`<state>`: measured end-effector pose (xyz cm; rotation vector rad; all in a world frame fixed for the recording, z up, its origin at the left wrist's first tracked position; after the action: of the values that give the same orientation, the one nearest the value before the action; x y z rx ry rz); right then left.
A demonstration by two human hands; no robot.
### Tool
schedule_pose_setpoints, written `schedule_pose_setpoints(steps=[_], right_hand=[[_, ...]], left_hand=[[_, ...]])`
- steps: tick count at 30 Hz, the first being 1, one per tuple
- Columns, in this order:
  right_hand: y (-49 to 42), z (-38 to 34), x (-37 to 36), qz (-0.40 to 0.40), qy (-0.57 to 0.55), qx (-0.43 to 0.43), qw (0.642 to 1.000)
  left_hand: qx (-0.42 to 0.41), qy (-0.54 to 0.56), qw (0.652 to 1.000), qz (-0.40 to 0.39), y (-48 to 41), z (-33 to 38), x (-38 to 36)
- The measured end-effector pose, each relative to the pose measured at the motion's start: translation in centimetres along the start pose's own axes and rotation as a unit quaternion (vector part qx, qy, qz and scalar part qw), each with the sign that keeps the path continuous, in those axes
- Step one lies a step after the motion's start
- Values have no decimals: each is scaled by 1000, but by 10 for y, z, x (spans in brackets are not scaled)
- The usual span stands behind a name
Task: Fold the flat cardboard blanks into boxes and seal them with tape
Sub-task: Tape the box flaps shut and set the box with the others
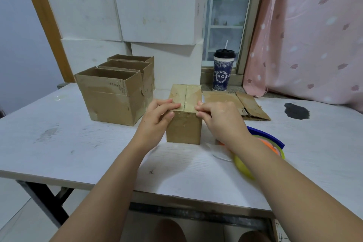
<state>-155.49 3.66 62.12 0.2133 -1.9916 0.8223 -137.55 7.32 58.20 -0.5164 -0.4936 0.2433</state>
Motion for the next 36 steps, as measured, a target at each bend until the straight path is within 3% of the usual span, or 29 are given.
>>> schedule_pose_setpoints(steps=[6, 9, 14, 16, 21, 24, 29, 36], right_hand=[[-2, -1, 2, 0, -27, -26, 999], [-5, -2, 5, -21, -93, -81, 992], [-10, -6, 7, -46, -300, -195, 933], [-7, -11, 0, -71, -329, -213, 917], [12, -33, -14, -82, -333, -169, 924], [30, -49, -20, -46, -334, -113, 934], [60, -75, -38, -24, -250, 7, 968], [65, -81, -42, -66, -339, 31, 938]], left_hand=[[14, -22, 1000, 7, -4, 6, 3], [44, 21, 999, 11, -2, 10, 3], [114, 158, 979, 61, 15, 18, 8], [125, 189, 969, 97, 25, 22, 9], [183, 156, 952, 188, 38, 35, 11], [233, 72, 951, 192, 33, 45, 25], [225, -134, 947, 184, 35, 69, 41], [178, -96, 935, 291, 57, 59, 40]])
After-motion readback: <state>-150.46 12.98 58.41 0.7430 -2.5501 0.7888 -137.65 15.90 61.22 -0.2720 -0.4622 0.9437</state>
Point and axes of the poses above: each hand's wrist, its own y-axis away from the middle knuckle, its own x-axis out of the back of the hand, z = x × y, the point moved 2 cm from there along -y, towards the middle knuckle
